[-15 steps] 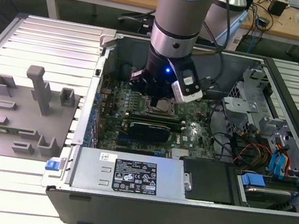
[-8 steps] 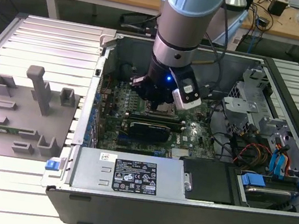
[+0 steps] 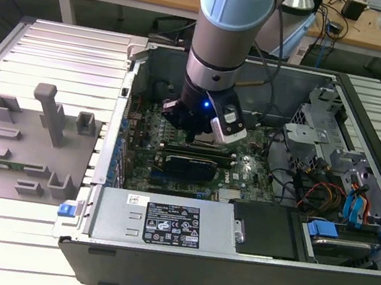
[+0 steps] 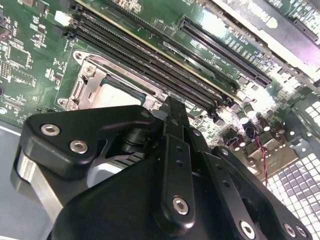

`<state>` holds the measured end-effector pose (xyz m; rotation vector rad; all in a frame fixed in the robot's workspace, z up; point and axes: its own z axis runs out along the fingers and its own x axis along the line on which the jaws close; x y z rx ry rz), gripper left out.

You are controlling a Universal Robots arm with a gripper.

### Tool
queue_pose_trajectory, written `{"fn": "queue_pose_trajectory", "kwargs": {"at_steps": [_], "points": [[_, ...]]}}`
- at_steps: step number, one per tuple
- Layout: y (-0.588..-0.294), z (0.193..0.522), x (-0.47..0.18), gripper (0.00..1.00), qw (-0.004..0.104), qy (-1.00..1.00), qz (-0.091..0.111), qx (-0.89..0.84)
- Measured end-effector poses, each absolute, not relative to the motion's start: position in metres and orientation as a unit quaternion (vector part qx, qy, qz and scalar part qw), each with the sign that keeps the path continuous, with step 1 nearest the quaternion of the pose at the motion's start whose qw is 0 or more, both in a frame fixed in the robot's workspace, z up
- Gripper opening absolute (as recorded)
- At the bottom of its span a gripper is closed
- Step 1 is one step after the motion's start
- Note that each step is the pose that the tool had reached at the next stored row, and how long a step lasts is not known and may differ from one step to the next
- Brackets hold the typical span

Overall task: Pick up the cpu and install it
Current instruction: 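Install the second cpu locking lever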

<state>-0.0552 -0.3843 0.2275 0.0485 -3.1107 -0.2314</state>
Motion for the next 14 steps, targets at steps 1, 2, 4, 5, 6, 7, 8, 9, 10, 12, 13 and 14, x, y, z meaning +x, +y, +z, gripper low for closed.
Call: {"fn": "queue_pose_trajectory", "kwargs": {"at_steps": [1, 2, 4, 5, 6, 7, 8, 9, 10, 12, 13, 14], "points": [[-0.3844, 0.2267, -0.0561, 0.11, 0.011, -0.997, -0.075, 0.016], [-0.3844, 0.2254, -0.0575, 0.11, 0.011, -0.997, -0.077, 0.016], [-0.3844, 0.2224, -0.0598, 0.11, 0.011, -0.997, -0.079, 0.016], [-0.3849, 0.2217, -0.0599, 0.11, 0.011, -0.997, -0.080, 0.016], [-0.3859, 0.2213, -0.0599, 0.11, 0.011, -0.996, -0.083, 0.016], [-0.3871, 0.2211, -0.0599, 0.11, 0.011, -0.996, -0.085, 0.016], [-0.3884, 0.2210, -0.0599, 0.11, 0.011, -0.996, -0.086, 0.016], [-0.3898, 0.2209, -0.0599, 0.11, 0.011, -0.996, -0.088, 0.016], [-0.3911, 0.2208, -0.0599, 0.11, 0.011, -0.996, -0.089, 0.016], [-0.3936, 0.2206, -0.0599, 0.11, 0.011, -0.996, -0.092, 0.016], [-0.3936, 0.2206, -0.0599, 0.11, 0.011, -0.996, -0.092, 0.016], [-0.3936, 0.2206, -0.0599, 0.11, 0.011, -0.996, -0.092, 0.016]]}}
